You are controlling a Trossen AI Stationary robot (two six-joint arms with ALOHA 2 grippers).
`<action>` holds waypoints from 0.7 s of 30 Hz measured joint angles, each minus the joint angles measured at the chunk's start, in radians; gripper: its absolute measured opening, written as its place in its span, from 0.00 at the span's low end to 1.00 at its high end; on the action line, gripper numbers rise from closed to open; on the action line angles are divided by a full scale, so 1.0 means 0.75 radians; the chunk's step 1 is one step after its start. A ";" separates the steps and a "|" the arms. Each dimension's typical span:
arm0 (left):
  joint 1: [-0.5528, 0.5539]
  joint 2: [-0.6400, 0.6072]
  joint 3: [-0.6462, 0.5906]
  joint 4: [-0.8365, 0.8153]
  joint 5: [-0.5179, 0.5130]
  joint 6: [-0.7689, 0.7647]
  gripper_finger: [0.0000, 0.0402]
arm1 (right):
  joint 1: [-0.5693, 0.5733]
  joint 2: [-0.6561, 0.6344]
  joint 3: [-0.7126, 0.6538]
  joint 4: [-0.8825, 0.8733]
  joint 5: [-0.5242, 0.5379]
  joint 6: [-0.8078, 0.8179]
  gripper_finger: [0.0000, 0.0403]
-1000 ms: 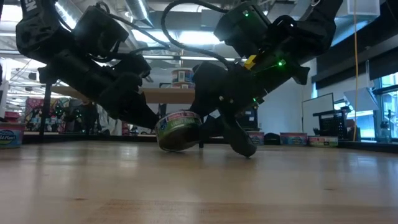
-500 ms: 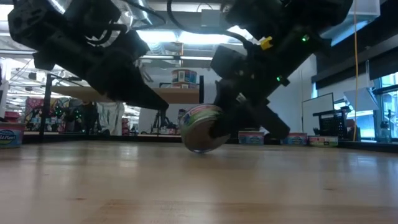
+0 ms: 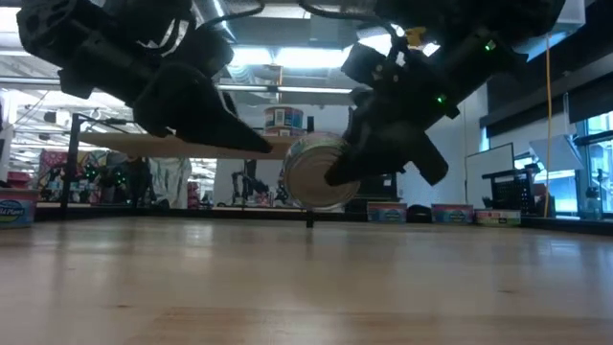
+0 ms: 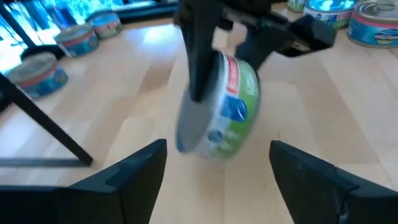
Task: Stack canned seafood by type on shelf
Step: Put the green tuna can on the shelf
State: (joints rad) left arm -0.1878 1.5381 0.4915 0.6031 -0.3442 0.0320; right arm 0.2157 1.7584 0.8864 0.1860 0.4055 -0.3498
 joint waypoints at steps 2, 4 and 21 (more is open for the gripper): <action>-0.004 0.010 0.022 -0.004 -0.031 0.044 0.70 | 0.000 0.001 -0.002 0.025 -0.045 0.010 0.34; -0.010 0.034 0.058 0.000 -0.037 0.078 0.69 | 0.001 0.001 -0.001 0.067 -0.060 0.013 0.34; -0.046 0.094 0.129 -0.036 -0.045 0.170 0.68 | -0.002 -0.002 0.006 0.119 -0.006 0.043 0.34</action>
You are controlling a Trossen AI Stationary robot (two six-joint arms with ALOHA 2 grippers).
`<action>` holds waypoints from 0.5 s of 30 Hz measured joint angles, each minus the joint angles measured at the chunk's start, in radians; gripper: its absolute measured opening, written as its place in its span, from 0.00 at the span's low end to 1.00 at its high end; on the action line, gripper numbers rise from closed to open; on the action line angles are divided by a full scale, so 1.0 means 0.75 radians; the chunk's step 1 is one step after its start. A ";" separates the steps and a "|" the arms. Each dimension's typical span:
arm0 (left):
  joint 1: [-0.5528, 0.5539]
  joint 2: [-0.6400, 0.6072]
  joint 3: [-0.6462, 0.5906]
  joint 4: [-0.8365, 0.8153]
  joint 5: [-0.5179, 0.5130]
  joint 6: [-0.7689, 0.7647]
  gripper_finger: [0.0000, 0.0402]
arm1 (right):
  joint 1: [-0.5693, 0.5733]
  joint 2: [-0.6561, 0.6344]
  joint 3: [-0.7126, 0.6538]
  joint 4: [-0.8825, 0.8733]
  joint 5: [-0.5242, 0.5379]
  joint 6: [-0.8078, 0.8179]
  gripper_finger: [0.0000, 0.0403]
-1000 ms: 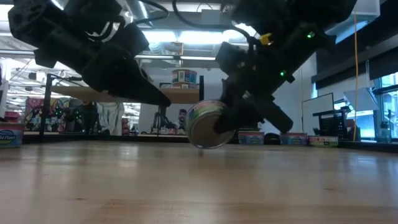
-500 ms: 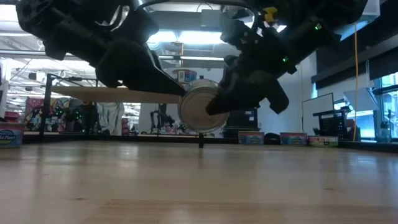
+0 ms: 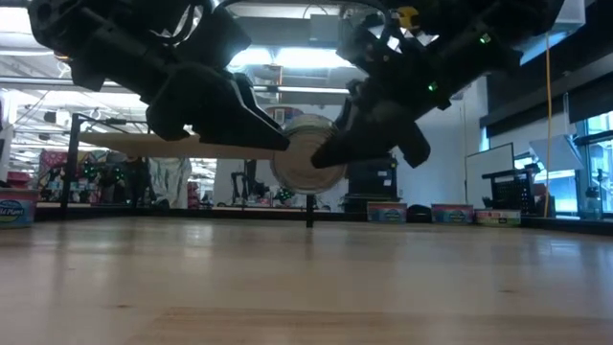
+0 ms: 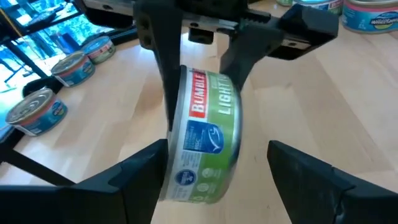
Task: Stack canned seafood by type on shelf
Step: Put the green tuna can on the shelf
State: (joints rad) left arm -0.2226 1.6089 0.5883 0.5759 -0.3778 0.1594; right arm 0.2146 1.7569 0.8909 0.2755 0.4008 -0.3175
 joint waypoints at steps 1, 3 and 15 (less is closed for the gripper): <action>0.000 -0.001 0.000 -0.004 0.001 -0.001 0.68 | 0.000 0.000 0.000 0.009 0.001 -0.001 0.34; 0.000 -0.001 0.000 -0.020 0.007 -0.002 0.68 | 0.000 0.002 -0.001 0.032 -0.006 -0.002 0.34; 0.002 -0.002 0.000 0.007 0.017 -0.002 0.67 | 0.001 0.002 -0.001 0.234 -0.084 0.035 0.34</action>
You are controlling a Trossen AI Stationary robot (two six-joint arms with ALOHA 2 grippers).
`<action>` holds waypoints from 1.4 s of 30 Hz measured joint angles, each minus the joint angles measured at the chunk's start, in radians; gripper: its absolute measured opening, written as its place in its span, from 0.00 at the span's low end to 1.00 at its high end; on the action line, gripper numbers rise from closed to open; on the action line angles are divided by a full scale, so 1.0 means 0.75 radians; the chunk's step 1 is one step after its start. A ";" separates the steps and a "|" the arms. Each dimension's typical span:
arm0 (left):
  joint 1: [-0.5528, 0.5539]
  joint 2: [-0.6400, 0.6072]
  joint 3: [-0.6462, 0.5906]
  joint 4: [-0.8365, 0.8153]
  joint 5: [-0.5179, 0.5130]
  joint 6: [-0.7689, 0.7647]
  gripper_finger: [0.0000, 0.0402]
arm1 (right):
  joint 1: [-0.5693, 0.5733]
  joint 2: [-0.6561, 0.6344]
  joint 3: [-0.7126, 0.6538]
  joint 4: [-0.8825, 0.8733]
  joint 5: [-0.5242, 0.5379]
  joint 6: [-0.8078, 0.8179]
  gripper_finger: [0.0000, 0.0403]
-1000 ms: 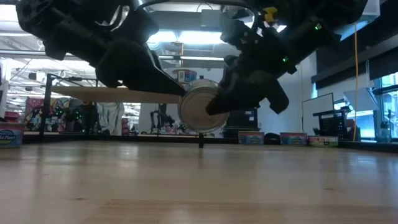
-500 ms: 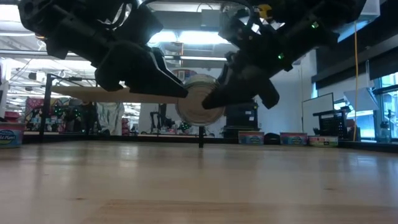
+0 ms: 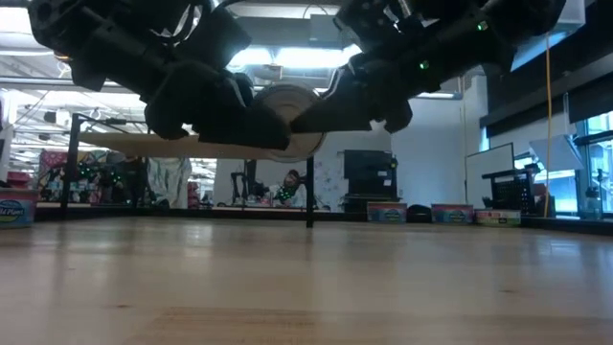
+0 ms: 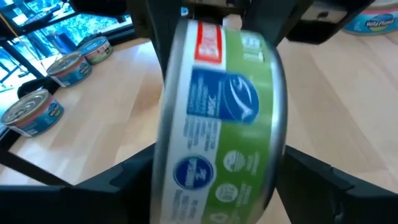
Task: Stack canned seafood by type on shelf
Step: Put the green tuna can on the shelf
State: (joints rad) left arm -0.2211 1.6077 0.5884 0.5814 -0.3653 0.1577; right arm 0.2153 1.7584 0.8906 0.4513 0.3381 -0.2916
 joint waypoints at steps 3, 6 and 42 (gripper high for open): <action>-0.002 -0.001 0.000 0.029 -0.002 0.002 0.61 | -0.002 0.000 -0.001 -0.011 -0.001 0.000 0.34; -0.001 -0.001 0.000 0.047 -0.003 0.003 0.54 | -0.002 0.000 -0.001 -0.010 0.000 0.000 0.34; -0.037 -0.125 0.002 -0.052 -0.069 0.068 0.74 | -0.049 0.001 -0.003 -0.018 0.016 -0.010 0.34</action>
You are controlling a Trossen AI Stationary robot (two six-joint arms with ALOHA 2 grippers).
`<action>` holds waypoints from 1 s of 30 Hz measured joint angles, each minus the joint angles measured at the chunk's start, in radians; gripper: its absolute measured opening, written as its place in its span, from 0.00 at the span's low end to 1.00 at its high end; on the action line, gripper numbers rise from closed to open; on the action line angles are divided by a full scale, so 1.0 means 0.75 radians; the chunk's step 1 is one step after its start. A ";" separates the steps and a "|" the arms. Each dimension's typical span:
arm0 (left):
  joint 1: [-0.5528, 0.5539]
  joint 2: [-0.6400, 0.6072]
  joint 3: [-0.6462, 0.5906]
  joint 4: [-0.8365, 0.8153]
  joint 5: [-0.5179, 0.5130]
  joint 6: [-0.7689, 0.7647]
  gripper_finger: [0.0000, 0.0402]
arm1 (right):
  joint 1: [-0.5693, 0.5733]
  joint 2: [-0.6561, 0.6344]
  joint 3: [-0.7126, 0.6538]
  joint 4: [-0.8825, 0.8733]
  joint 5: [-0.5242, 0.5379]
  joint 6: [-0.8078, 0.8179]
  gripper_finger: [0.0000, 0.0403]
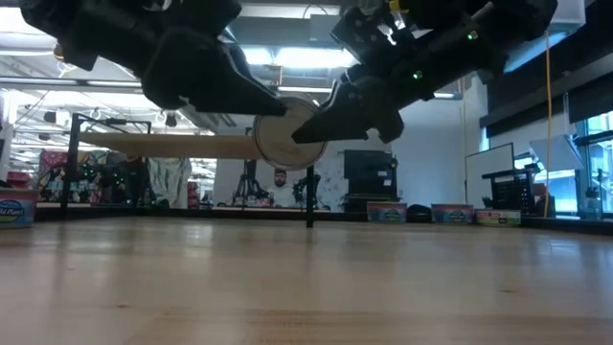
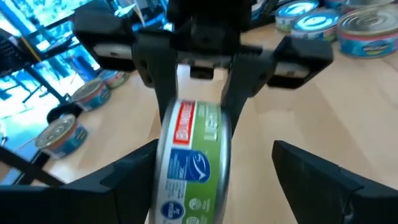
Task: Stack canned seafood by type on shelf
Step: Put the green tuna can on the shelf
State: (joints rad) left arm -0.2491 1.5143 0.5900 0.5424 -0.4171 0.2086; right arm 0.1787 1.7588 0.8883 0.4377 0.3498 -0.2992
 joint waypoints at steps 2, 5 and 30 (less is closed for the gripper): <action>0.007 0.000 0.000 -0.023 -0.001 -0.032 0.74 | -0.015 0.000 0.000 0.025 -0.035 -0.011 0.34; 0.013 0.000 0.000 -0.051 0.000 -0.061 0.74 | -0.025 0.000 0.000 0.056 -0.077 -0.034 0.34; 0.019 -0.021 -0.002 -0.033 -0.056 -0.028 0.31 | -0.020 -0.011 0.004 0.057 -0.166 -0.036 0.62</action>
State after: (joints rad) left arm -0.2348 1.4986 0.5885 0.5177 -0.4595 0.1874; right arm 0.1638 1.7503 0.8910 0.4807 0.2251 -0.3260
